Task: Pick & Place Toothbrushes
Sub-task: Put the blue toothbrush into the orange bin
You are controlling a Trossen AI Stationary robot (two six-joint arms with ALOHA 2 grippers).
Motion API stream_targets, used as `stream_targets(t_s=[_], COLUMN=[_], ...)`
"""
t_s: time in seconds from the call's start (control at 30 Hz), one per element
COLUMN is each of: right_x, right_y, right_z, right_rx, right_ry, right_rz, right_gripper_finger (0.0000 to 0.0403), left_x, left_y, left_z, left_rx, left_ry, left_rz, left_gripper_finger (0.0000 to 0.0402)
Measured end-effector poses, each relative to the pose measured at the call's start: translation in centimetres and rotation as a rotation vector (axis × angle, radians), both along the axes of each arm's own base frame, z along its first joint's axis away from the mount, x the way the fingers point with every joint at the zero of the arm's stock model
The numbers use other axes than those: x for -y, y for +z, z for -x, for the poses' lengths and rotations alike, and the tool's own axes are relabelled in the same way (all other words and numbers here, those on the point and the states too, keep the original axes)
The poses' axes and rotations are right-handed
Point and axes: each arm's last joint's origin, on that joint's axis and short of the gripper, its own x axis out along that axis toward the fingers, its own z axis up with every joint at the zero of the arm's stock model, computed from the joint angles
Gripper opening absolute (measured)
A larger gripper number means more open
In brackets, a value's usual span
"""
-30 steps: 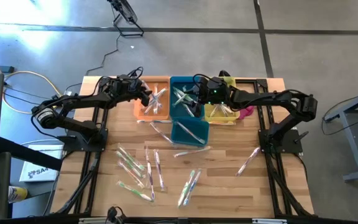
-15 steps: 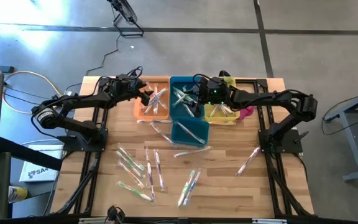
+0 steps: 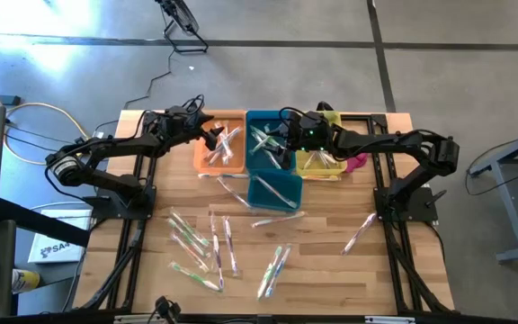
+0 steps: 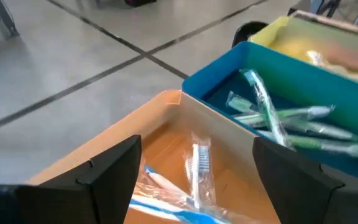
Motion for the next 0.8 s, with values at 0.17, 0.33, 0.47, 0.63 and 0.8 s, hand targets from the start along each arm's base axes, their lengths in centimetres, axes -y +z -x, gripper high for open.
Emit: stream_targets(t_s=[0.17,0.33,0.47,0.63,0.8], right_x=[0.0,-0.01,0.0,0.0,0.0], right_y=[0.01,0.01,0.01,0.01,0.01], right_z=[0.0,-0.01,0.0,0.0,0.0], right_rx=[0.001,0.001,0.001,0.001,0.0], right_ry=[0.0,0.0,0.0,0.0,0.0], right_rz=[0.0,0.0,0.0,0.0,0.001], right_gripper_finger=[0.0231,0.0231,0.0231,0.0231,0.0231], left_x=[0.0,0.03,0.04,0.06,0.06], left_y=[0.01,0.01,0.01,0.01,0.02], left_z=[0.0,-0.03,-0.04,-0.05,-0.06], left_rx=[0.04,0.044,0.045,0.047,0.047], left_ry=[0.021,0.007,0.002,-0.006,-0.006], left_rz=[0.047,0.052,0.053,0.055,0.055], left_gripper_finger=[0.0303,0.0303,0.0303,0.0303,0.0303])
